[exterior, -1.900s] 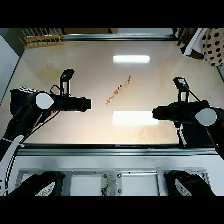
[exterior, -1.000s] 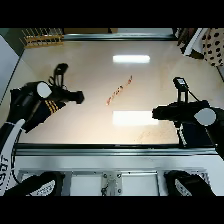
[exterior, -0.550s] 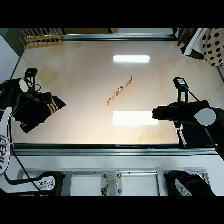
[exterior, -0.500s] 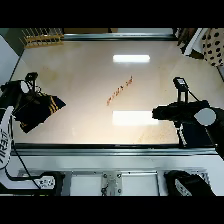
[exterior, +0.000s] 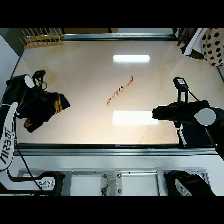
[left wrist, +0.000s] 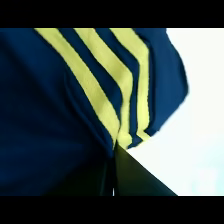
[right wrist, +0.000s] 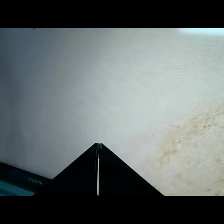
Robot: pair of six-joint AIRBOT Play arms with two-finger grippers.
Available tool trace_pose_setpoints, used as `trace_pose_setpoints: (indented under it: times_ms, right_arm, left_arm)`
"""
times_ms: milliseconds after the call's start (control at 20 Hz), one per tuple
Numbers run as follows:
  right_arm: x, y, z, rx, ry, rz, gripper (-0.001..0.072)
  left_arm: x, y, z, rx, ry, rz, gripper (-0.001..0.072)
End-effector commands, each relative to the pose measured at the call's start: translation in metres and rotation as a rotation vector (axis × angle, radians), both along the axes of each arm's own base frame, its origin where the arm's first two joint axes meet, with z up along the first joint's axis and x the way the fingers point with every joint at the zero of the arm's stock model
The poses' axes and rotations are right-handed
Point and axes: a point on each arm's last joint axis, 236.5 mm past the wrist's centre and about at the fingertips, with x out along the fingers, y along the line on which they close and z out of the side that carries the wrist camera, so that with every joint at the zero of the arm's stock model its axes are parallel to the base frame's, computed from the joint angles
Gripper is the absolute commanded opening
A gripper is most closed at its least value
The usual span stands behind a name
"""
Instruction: Fold the clothes and pants, and hang the long-sleeved shirts on hangers.
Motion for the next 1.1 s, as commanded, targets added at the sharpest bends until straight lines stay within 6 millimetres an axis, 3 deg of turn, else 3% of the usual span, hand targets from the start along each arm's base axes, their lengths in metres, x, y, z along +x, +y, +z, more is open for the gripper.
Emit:
trace_pose_setpoints:
  times_ms: [0,150,250,350,400,450,500,550,650,700,800,900,950,1050]
  right_arm:
    - [0.000,0.000,0.000,0.001,-0.002,-0.001,0.0030]
    - [0.002,0.000,0.001,0.002,-0.007,-0.004,0.0030]
    - [-0.003,0.001,-0.002,0.002,0.015,0.007,0.0029]
    - [0.006,-0.009,0.004,-0.018,-0.035,-0.020,0.0030]
    - [0.014,-0.016,0.009,-0.027,-0.070,-0.046,0.0030]
    - [0.021,-0.026,0.015,-0.028,-0.102,-0.080,0.0030]
    - [0.024,-0.035,0.018,-0.028,-0.114,-0.109,0.0035]
    - [0.026,-0.045,0.018,-0.029,-0.112,-0.138,0.0038]
    - [0.024,-0.061,0.013,-0.035,-0.080,-0.178,0.0042]
    - [0.022,-0.066,0.010,-0.037,-0.063,-0.190,0.0122]
    - [0.022,-0.073,0.002,-0.041,-0.033,-0.206,0.0575]
    - [0.024,-0.074,-0.010,-0.041,0.001,-0.206,0.0602]
    - [0.025,-0.074,-0.018,-0.041,0.026,-0.205,0.0601]
    - [0.028,-0.074,-0.039,-0.043,0.088,-0.204,0.0602]
  left_arm:
    - [0.011,-0.132,0.088,-0.273,-0.195,-0.146,0.0005]
    - [-0.004,-0.236,0.142,-0.340,-0.364,-0.352,0.0005]
    - [-0.017,-0.293,0.158,-0.382,-0.443,-0.454,0.0005]
    - [-0.025,-0.335,0.161,-0.415,-0.494,-0.516,0.0005]
    - [-0.024,-0.347,0.160,-0.424,-0.511,-0.526,0.0114]
    - [-0.020,-0.349,0.158,-0.428,-0.524,-0.517,0.0456]
    - [-0.012,-0.344,0.157,-0.433,-0.523,-0.483,0.0636]
    - [-0.002,-0.329,0.154,-0.426,-0.517,-0.440,0.0619]
    - [0.022,-0.278,0.147,-0.395,-0.489,-0.331,0.0618]
    - [0.033,-0.244,0.138,-0.377,-0.459,-0.254,0.0618]
    - [0.047,-0.178,0.112,-0.352,-0.400,-0.089,0.0618]
    - [0.049,-0.115,0.067,-0.330,-0.318,0.081,0.0617]
    - [0.044,-0.093,0.042,-0.325,-0.265,0.151,0.0618]
    - [0.032,-0.067,-0.007,-0.349,-0.153,0.272,0.0618]
